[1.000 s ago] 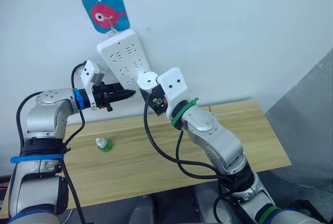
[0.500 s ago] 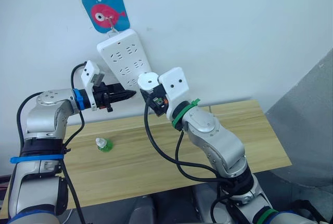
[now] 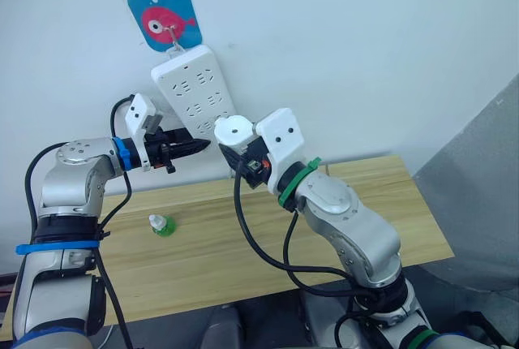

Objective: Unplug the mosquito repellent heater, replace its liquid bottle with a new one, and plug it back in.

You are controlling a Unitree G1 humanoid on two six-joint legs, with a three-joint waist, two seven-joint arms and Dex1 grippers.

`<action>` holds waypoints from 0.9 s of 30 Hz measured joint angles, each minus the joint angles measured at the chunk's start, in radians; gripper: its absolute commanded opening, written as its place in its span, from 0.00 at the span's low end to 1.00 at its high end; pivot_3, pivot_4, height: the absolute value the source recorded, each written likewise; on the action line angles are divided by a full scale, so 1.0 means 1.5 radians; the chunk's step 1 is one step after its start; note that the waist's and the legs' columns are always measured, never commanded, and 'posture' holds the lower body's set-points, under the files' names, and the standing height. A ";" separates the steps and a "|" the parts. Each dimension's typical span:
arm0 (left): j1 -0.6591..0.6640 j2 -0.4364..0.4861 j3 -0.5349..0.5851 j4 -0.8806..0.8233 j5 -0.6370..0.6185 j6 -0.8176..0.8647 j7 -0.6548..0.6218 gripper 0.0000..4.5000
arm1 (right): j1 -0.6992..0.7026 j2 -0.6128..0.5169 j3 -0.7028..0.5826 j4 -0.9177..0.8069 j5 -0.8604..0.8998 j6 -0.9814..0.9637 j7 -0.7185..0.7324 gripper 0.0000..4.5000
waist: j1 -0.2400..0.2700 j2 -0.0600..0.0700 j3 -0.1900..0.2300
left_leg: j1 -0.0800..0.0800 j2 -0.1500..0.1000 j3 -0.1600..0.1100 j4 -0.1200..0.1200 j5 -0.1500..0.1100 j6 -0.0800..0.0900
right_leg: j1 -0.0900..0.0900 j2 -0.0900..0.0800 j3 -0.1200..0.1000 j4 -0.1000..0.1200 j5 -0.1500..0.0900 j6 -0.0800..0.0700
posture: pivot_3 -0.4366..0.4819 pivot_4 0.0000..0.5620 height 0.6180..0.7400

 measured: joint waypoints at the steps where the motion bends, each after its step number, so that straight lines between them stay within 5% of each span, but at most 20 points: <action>1: 0.000 0.000 0.000 0.000 0.000 0.000 0.000 0.30 | 0.001 -0.004 -0.004 -0.005 0.005 0.004 0.003 0.65 | 0.000 0.000 0.000 | 0.000 0.000 0.000 0.000 0.000 0.000 | 0.000 0.000 0.000 0.000 0.000 0.000 | 0.18 0.38 1.00; 9: 0.000 0.000 0.001 0.002 -0.005 0.000 -0.004 0.30 | 0.014 -0.052 -0.054 -0.055 0.031 0.023 0.033 0.65 | 0.000 0.000 0.000 | 0.000 0.000 0.000 0.000 0.000 0.000 | 0.000 0.000 0.000 0.000 0.000 0.000 | 0.18 0.38 1.00; 19: 0.084 0.043 0.033 0.000 -0.002 -0.032 -0.012 0.99 | 0.035 -0.133 -0.133 -0.066 0.076 0.013 0.087 0.65 | -0.003 0.000 -0.001 | 0.000 0.000 0.000 0.000 0.000 0.000 | -0.001 0.000 0.000 0.000 0.000 0.000 | 0.23 0.30 1.00; 25: 0.177 0.075 0.101 -0.074 -0.012 -0.038 0.014 1.00 | 0.052 -0.155 -0.169 -0.073 0.109 0.003 0.108 0.65 | 0.003 0.000 -0.001 | 0.000 0.001 0.000 0.000 0.000 0.000 | -0.001 -0.001 0.000 0.000 0.000 0.000 | 0.28 0.27 1.00; 27: 0.263 0.086 0.160 -0.187 -0.046 0.009 0.036 1.00 | 0.058 -0.153 -0.196 -0.080 0.137 0.003 0.120 0.65 | 0.006 -0.001 -0.002 | -0.001 0.001 0.000 0.000 0.000 0.000 | -0.001 -0.001 0.001 0.000 0.000 0.000 | 0.29 0.27 1.00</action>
